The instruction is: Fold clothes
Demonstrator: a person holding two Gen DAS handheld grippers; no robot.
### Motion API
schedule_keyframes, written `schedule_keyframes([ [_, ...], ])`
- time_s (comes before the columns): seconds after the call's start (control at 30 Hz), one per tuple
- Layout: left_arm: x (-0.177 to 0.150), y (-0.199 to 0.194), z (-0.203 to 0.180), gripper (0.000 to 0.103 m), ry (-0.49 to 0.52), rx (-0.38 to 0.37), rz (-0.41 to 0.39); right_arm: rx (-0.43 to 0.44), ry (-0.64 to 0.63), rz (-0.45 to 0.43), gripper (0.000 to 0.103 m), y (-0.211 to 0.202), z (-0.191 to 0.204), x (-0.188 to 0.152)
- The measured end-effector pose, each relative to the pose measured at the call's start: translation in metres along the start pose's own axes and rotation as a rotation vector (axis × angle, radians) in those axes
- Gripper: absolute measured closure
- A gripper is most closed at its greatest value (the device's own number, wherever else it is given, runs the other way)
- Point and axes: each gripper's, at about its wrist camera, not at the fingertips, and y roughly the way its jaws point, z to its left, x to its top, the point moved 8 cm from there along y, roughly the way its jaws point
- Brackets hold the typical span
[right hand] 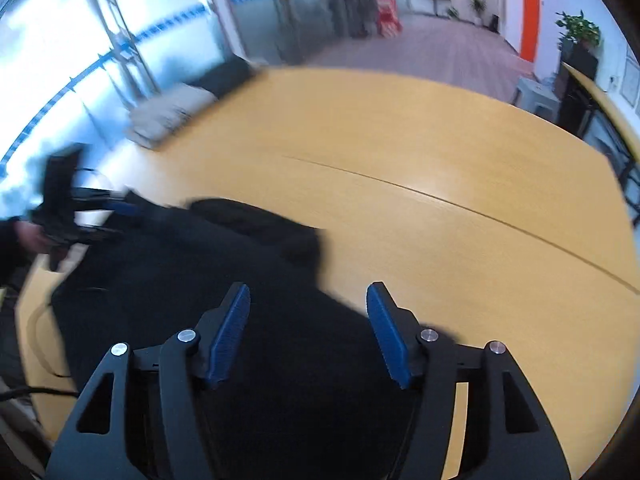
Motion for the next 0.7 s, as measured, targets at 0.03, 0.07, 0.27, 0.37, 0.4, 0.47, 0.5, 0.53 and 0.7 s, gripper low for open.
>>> schedule_keyframes([
  [0.03,-0.001,0.015,0.004,0.031,-0.005,0.027,0.037,-0.007,0.02,0.001,0.039,0.001,0.015,-0.016],
  [0.07,-0.001,0.03,0.009,0.032,-0.012,0.055,0.075,-0.026,0.075,0.017,0.04,0.004,0.019,-0.036],
  [0.27,0.0,0.036,-0.02,0.026,0.222,0.136,0.142,-0.073,0.725,-0.214,0.028,-0.086,0.015,-0.155],
  [0.37,0.005,0.03,-0.06,0.026,0.356,0.035,0.104,-0.138,1.039,-0.267,0.016,-0.13,0.033,-0.245],
  [0.4,0.007,0.029,-0.074,0.026,0.402,-0.001,0.095,-0.151,1.1,-0.243,0.016,-0.134,0.043,-0.269],
  [0.47,0.0,0.038,-0.099,0.026,0.488,-0.073,0.135,-0.143,1.18,-0.222,0.016,-0.126,0.05,-0.297],
  [0.5,-0.006,0.042,-0.112,0.026,0.538,-0.11,0.156,-0.135,1.219,-0.215,0.016,-0.121,0.051,-0.31],
  [0.53,-0.012,0.047,-0.124,0.026,0.587,-0.147,0.178,-0.122,1.245,-0.231,0.016,-0.11,0.054,-0.314],
  [0.7,-0.044,0.068,-0.164,0.022,0.745,-0.187,0.22,-0.082,1.2,-0.384,0.017,-0.055,0.049,-0.276],
])
